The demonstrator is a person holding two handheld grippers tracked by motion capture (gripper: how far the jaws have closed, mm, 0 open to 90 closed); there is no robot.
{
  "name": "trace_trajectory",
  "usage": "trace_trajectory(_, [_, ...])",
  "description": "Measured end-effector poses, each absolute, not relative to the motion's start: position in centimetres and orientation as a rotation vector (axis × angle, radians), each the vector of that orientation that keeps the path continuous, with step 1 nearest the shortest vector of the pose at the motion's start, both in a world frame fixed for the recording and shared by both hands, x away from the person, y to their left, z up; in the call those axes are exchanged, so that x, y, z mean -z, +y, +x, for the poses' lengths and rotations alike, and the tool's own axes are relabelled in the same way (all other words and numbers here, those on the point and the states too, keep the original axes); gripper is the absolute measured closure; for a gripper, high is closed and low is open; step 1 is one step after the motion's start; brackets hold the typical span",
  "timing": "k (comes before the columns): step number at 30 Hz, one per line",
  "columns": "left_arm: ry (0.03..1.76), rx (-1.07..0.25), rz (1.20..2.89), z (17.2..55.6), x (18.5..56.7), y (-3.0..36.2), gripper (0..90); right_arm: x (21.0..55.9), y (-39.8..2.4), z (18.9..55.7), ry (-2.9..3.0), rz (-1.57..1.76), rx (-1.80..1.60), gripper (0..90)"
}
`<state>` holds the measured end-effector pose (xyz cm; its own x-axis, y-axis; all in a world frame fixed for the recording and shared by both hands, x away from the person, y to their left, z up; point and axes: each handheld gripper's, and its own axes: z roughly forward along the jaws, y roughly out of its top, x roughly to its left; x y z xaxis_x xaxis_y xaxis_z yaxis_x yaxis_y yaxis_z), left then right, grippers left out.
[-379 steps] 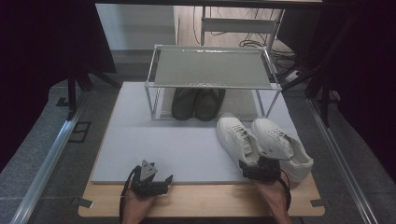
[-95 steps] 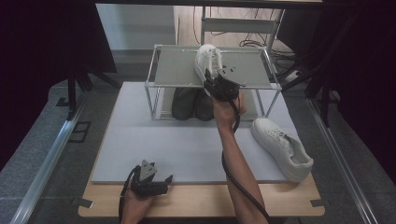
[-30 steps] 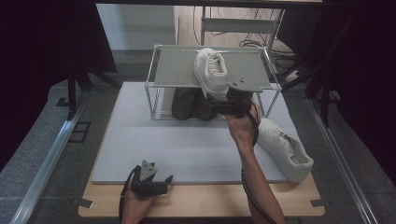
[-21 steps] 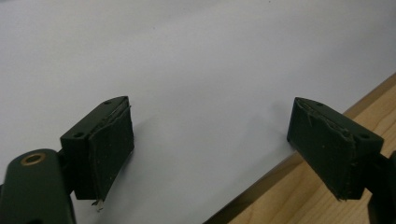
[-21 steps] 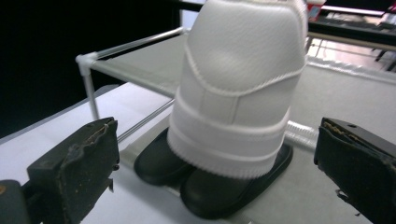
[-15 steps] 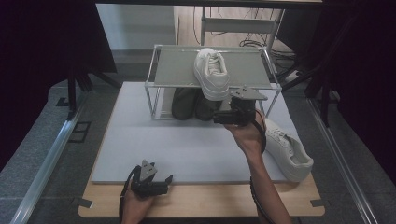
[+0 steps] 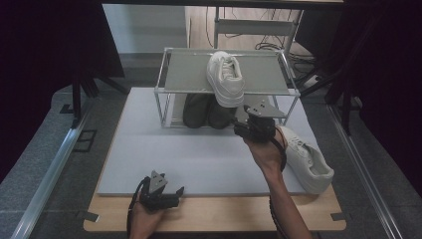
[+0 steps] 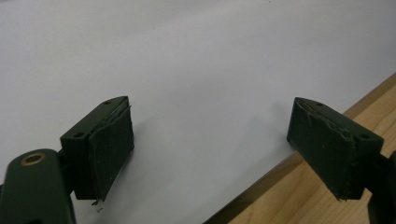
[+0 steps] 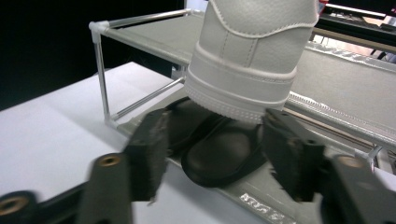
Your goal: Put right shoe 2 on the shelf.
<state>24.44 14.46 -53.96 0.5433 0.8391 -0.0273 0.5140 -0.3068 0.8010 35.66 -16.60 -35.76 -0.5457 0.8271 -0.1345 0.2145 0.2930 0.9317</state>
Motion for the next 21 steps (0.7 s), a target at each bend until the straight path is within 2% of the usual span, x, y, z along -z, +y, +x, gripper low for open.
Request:
trace_trajectory(10, [1.092,-0.515,1.983,24.4,53.9,14.5,14.5,36.3,-16.8,36.2,2.006,0.869,-1.269,87.5])
trace_trajectory(21, [1.095,-0.512,1.981,24.4,54.0,14.5,14.4,36.4,-16.5,38.2,1.998,0.894,-1.259,89.5])
